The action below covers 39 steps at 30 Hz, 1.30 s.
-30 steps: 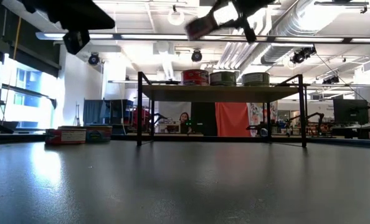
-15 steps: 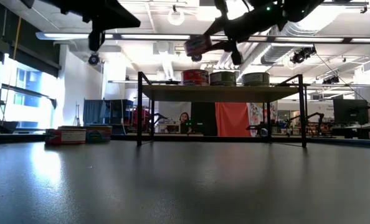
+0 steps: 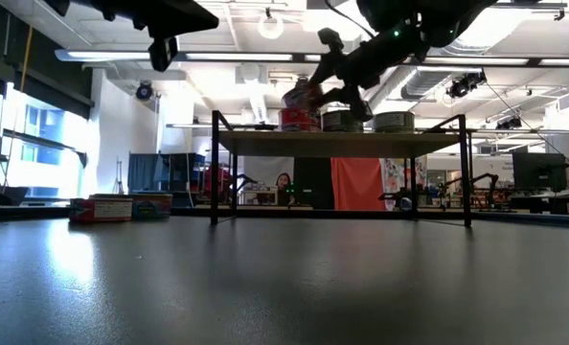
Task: Stack canned seafood by type on shelf
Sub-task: Stack the red tuna can on top of the red tuna can on the shelf
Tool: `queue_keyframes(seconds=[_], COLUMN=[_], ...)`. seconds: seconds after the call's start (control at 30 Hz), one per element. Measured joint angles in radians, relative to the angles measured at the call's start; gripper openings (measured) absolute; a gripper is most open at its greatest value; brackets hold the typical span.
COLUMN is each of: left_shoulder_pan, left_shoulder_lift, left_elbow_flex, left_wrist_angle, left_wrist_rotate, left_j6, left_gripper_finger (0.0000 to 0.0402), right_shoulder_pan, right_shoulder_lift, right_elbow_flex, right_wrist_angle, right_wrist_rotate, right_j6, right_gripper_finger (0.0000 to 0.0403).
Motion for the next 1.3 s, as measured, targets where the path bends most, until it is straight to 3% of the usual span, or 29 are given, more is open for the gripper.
queue_keyframes(seconds=[0.33,0.73,0.87,1.3], left_shoulder_pan=[0.012,0.012,0.012,0.031], left_shoulder_lift=[0.000,0.000,0.000,0.000], left_elbow_flex=[0.000,0.000,0.000,0.000], left_wrist_angle=[-0.030,-0.029,-0.029,-0.029], left_wrist_rotate=[0.073,0.050,0.022,0.000], left_j6=[0.017,0.019,0.019,0.017], left_gripper_finger=[0.0000,0.0000,0.0000,0.0000], right_shoulder_pan=[0.035,0.048,0.048,0.048], right_shoulder_lift=[0.009,0.009,0.009,0.009], right_elbow_flex=[0.001,0.001,0.001,0.001], right_wrist_angle=[0.001,-0.004,-0.004,-0.010], right_wrist_rotate=[0.131,0.085,0.051,0.056], right_j6=[0.030,0.001,-0.086,-0.135], right_gripper_finger=[0.0172,0.0180,0.0181,0.0181])
